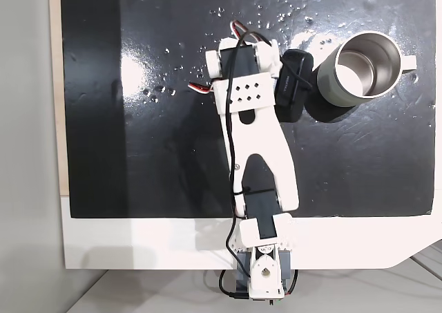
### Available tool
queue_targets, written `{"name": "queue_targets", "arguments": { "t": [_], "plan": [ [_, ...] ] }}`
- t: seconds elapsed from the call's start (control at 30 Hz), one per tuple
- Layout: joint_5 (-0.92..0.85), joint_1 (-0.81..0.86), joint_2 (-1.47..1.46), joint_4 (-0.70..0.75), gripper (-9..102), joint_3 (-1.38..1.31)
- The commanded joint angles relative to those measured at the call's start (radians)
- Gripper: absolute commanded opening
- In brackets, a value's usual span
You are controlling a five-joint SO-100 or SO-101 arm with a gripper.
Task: Grasp a pengrip and put it in the cup.
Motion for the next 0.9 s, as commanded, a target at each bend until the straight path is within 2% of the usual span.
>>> {"name": "queue_targets", "arguments": {
  "t": [0.0, 0.27, 0.6, 0.87],
  "plan": [
    [-0.032, 0.055, 0.126, 0.061, 0, -0.058],
    [-0.153, 0.232, 0.233, 0.201, 0, -0.147],
    [-0.318, 0.426, 0.275, 0.201, 0, -0.199],
    [-0.440, 0.565, 0.153, 0.175, 0, -0.405]
  ]
}}
